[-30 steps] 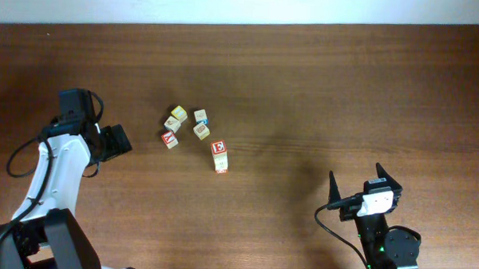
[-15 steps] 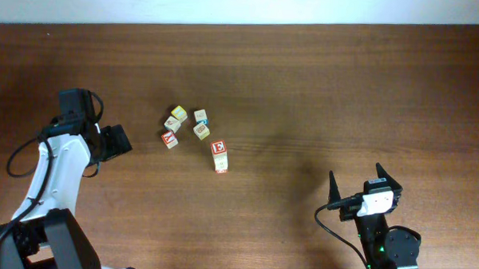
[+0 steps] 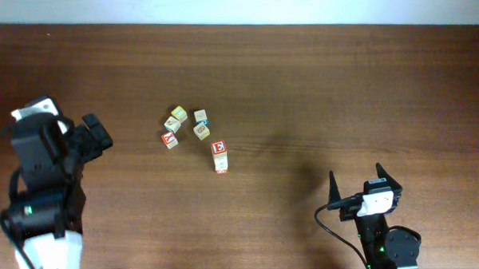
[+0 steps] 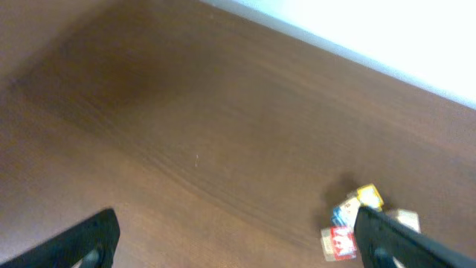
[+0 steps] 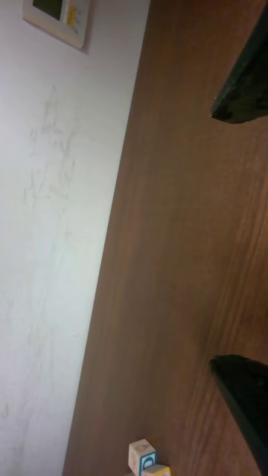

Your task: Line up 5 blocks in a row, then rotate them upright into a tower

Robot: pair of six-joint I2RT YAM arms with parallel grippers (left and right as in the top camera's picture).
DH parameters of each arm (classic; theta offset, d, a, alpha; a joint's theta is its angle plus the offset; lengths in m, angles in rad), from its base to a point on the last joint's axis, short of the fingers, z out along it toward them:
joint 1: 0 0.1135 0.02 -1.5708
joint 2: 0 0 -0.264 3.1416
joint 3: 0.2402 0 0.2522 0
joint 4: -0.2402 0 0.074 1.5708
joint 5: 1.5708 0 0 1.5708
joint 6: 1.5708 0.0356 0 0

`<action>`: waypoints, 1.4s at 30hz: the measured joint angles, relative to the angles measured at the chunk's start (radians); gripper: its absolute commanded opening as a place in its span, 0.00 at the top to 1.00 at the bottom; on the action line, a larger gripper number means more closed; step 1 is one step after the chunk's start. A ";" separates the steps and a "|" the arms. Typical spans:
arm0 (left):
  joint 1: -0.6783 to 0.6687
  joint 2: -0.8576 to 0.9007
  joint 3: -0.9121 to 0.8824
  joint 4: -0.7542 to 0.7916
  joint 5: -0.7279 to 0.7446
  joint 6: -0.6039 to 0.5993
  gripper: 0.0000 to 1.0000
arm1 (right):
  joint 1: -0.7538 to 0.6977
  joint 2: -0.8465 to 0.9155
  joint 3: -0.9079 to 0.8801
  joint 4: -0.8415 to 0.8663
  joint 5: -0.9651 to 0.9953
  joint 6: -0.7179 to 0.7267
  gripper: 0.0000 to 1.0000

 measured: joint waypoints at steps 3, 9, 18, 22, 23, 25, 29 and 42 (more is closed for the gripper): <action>-0.069 -0.192 -0.166 0.143 -0.001 0.069 0.01 | 0.000 -0.001 0.000 0.000 0.000 0.000 0.01; -0.127 -0.512 -0.529 0.499 -0.002 0.159 0.01 | 0.001 -0.003 0.000 0.000 0.000 0.000 0.01; -0.133 -0.806 -0.824 0.618 -0.002 0.196 0.01 | 0.001 -0.003 0.000 -0.001 0.000 -0.001 0.02; -0.133 -0.902 -0.887 0.616 -0.002 0.214 0.01 | 0.001 -0.003 0.000 -0.001 0.000 -0.001 0.02; -0.133 -0.916 -0.896 0.617 -0.002 0.220 0.01 | 0.001 -0.003 0.000 -0.001 0.000 0.000 0.01; -0.133 -0.935 -0.916 0.617 -0.002 0.245 0.01 | 0.001 -0.003 0.000 -0.001 0.000 -0.001 0.01; -0.133 -0.936 -0.946 0.617 -0.002 0.267 0.01 | 0.001 -0.003 0.000 -0.001 0.000 0.000 0.01; -0.133 -0.937 -0.972 0.559 -0.002 0.293 0.01 | 0.001 -0.003 0.000 -0.001 0.000 0.000 0.01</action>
